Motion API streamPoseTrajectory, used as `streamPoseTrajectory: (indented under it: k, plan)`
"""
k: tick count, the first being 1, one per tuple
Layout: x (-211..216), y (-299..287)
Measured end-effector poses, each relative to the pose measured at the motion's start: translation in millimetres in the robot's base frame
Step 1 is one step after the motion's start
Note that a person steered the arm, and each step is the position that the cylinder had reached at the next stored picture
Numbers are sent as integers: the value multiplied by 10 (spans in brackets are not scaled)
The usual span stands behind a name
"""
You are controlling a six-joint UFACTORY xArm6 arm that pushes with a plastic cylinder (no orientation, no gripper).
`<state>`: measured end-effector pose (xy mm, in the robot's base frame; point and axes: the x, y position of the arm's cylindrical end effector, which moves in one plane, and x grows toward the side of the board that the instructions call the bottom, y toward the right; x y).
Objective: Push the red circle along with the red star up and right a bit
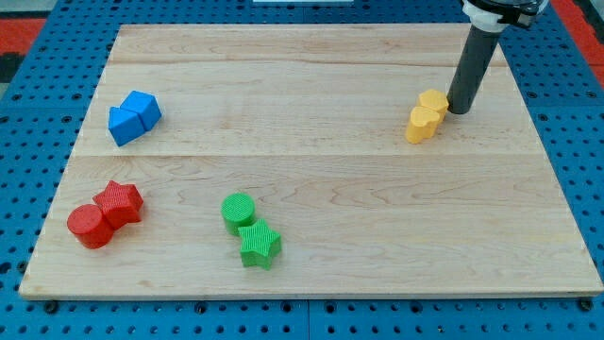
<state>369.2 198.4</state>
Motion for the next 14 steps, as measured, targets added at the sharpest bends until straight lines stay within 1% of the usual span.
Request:
streamPoseTrajectory:
  k: [1, 2, 3, 4, 5, 6, 7, 8, 9, 10, 11, 12, 13, 14]
  plan:
    - [34, -46]
    - [364, 16]
    - [922, -177]
    - [921, -1372]
    - [733, -2300]
    - [679, -2915]
    - [1417, -3141]
    - [1812, -3664]
    - [2434, -3891]
    - [2481, -4493]
    - [2144, -4587]
    - [1968, -4383]
    - [1783, -3829]
    - [1906, -3746]
